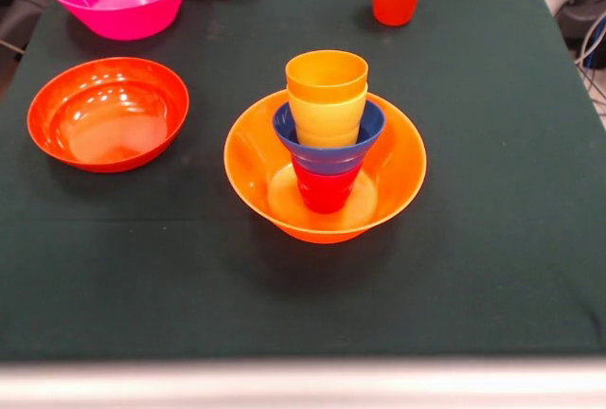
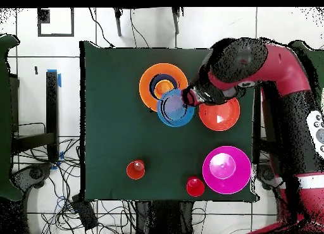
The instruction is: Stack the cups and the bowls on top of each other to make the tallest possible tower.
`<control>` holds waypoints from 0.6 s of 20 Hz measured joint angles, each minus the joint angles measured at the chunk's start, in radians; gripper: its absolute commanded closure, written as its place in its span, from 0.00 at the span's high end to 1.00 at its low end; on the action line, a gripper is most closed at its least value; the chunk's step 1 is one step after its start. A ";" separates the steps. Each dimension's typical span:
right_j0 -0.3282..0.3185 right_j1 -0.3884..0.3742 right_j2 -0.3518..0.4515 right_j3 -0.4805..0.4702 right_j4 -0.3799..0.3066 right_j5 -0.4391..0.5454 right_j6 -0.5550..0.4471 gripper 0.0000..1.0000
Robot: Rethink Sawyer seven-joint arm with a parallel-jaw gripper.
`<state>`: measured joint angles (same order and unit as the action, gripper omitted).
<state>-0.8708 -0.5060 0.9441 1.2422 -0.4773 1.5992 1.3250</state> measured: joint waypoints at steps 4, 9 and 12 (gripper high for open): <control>0.075 0.034 -0.001 -0.103 -0.035 -0.075 0.000 0.00; 0.143 0.079 -0.003 -0.199 -0.044 -0.130 0.000 0.00; 0.175 0.105 -0.004 -0.250 -0.047 -0.137 0.000 0.00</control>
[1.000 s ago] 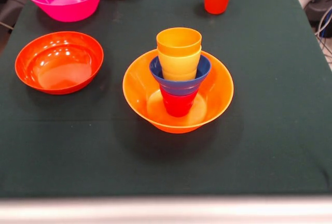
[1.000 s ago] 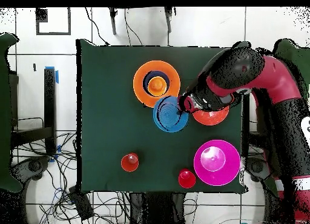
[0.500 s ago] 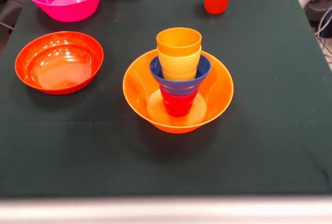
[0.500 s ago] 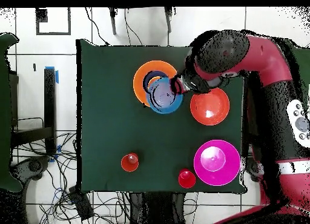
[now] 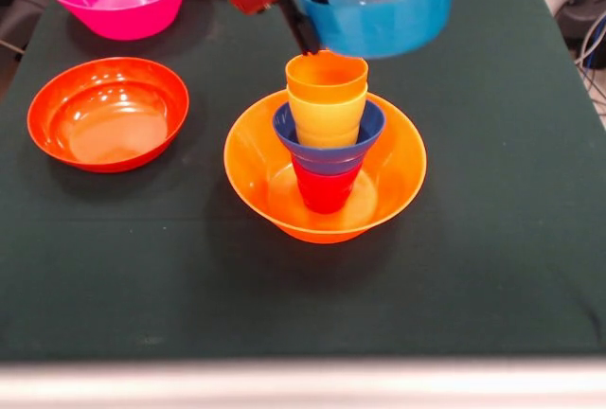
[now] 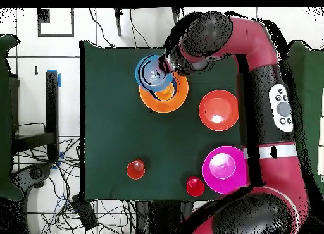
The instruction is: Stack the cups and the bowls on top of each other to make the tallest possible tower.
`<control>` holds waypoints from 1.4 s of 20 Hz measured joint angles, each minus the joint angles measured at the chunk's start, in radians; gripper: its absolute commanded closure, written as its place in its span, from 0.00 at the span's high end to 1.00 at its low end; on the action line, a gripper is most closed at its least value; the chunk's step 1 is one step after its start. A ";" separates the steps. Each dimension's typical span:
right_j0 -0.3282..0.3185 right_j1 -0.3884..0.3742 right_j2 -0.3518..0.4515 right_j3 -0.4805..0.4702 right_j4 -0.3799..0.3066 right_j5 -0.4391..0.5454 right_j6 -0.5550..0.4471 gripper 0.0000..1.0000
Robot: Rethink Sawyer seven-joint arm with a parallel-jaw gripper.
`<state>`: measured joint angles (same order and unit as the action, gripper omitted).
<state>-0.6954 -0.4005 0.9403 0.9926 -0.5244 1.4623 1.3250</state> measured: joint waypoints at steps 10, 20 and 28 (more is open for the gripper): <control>0.034 0.045 -0.010 -0.080 -0.009 0.000 0.000 0.00; 0.031 0.043 -0.044 -0.093 -0.022 0.000 0.000 0.00; 0.040 0.040 -0.090 -0.124 -0.055 0.028 0.000 0.00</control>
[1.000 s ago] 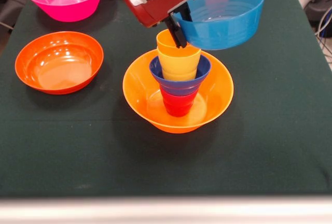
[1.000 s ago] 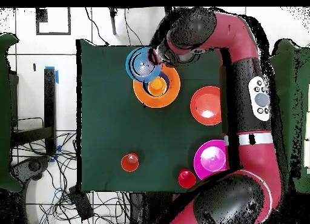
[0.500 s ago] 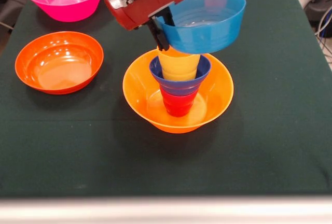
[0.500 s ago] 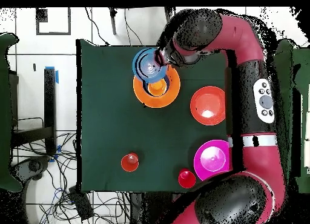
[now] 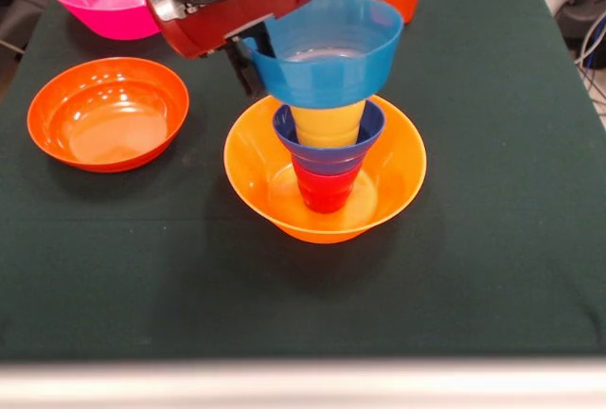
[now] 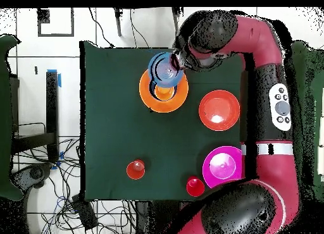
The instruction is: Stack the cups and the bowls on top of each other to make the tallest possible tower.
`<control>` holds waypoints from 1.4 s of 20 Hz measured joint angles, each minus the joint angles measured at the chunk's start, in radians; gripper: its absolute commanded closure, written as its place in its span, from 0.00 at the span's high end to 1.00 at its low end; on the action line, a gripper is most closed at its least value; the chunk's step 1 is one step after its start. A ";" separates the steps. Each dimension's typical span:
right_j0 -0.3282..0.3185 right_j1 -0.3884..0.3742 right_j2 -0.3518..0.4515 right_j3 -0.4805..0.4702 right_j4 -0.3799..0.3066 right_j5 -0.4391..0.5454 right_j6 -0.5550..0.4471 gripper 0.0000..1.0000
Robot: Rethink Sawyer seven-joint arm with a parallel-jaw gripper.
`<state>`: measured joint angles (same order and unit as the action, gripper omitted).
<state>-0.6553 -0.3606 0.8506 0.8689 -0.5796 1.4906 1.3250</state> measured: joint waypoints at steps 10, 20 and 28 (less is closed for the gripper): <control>0.045 -0.021 -0.089 -0.006 -0.054 0.052 0.000 0.00; 0.076 -0.025 -0.122 -0.012 -0.054 0.091 0.000 0.00; 0.081 -0.026 -0.123 -0.012 -0.039 0.091 0.000 0.00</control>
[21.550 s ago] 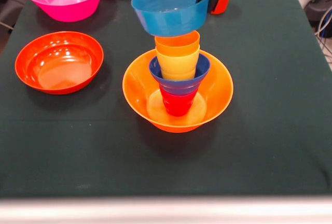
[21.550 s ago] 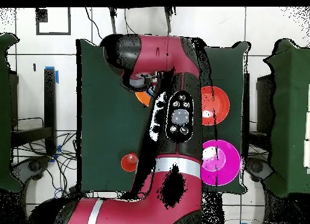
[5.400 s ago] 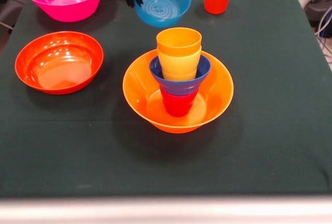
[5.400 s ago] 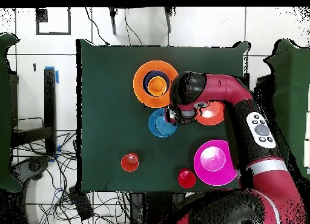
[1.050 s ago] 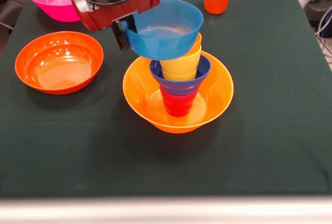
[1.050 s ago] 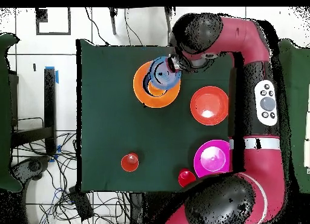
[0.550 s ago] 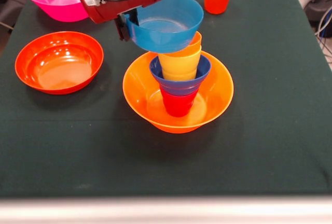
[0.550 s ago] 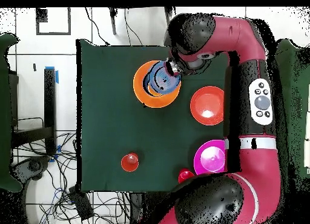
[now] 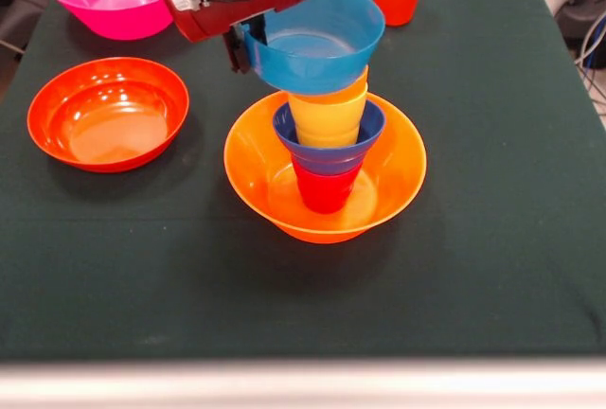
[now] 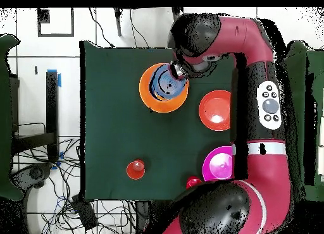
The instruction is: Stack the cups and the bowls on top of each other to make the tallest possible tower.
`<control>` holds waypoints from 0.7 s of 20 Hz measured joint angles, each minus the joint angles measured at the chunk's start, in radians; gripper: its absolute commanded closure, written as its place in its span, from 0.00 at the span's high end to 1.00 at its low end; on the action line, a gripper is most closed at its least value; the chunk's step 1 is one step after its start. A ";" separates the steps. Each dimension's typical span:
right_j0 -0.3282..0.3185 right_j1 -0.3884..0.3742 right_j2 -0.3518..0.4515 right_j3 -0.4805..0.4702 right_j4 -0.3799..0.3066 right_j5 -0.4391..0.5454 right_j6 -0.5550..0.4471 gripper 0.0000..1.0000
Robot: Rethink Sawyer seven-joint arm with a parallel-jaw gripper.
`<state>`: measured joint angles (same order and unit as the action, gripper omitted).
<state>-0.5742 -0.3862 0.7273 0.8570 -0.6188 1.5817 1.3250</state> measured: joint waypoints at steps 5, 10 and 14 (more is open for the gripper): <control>-0.010 -0.014 0.000 0.015 0.022 0.000 0.000 0.00; -0.040 -0.055 0.000 0.061 0.046 0.000 0.000 0.00; -0.076 -0.095 0.000 0.110 0.068 0.000 0.000 0.00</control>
<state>-0.6501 -0.4809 0.7270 0.9672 -0.5503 1.5819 1.3250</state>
